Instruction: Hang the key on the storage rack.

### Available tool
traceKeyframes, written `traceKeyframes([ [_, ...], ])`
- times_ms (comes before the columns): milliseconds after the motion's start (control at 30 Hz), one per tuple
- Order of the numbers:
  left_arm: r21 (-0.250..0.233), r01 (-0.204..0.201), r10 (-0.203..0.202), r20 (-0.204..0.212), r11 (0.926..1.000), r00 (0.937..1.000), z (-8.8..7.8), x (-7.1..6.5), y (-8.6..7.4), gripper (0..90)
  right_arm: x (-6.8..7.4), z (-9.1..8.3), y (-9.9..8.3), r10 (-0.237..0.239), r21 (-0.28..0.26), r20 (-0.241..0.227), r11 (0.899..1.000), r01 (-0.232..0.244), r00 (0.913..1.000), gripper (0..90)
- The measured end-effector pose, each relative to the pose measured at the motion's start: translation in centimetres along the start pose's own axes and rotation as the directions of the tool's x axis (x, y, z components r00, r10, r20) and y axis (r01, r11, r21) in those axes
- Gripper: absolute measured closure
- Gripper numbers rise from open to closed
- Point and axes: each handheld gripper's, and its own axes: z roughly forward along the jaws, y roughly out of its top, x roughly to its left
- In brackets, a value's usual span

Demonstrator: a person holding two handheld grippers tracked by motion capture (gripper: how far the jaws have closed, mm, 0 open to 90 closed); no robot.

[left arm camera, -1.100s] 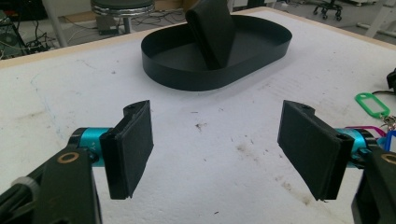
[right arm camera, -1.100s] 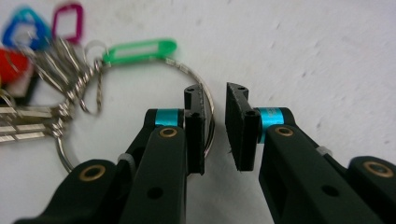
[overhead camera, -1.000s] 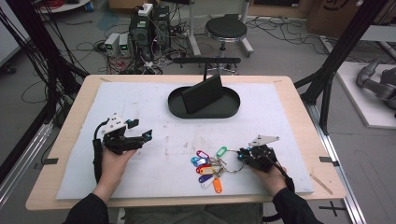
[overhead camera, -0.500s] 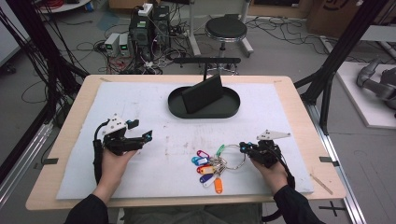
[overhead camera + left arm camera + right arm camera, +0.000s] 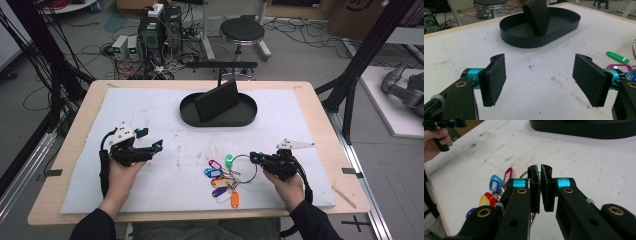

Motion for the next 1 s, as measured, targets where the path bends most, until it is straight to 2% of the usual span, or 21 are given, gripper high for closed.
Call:
traceKeyframes([
  [167,0.002,0.0,0.0,0.005,1.0,1.0,0.0,0.0,0.0,26.9,0.4,0.4,0.0,0.004,0.016,-0.055,1.0,-0.004,0.9985,86.8],
  [433,0.002,-0.004,0.004,0.006,1.0,1.0,0.1,-0.1,0.0,26.9,0.6,0.9,0.0,0.018,0.065,-0.105,0.998,-0.011,0.9943,85.4],
  [567,0.001,-0.004,0.004,0.006,1.0,1.0,0.1,-0.1,0.0,26.9,0.7,1.0,0.1,-0.004,0.073,-0.114,0.997,0.012,0.9935,86.6],
  [767,-0.002,-0.003,0.003,0.013,1.0,0.9999,0.0,-0.1,0.0,26.9,1.5,0.7,1.3,-0.091,0.049,-0.108,0.994,0.097,0.99,87.7],
  [900,-0.006,-0.005,0.005,0.016,1.0,0.9999,-0.1,0.0,0.0,26.9,1.9,0.3,2.4,-0.178,0.028,-0.087,0.983,0.181,0.9802,87.9],
  [1000,-0.006,-0.005,0.005,0.015,1.0,0.9999,-0.2,0.0,0.0,26.9,2.1,-0.3,3.2,-0.217,0.005,-0.08,0.976,0.218,0.9729,87.9],
])
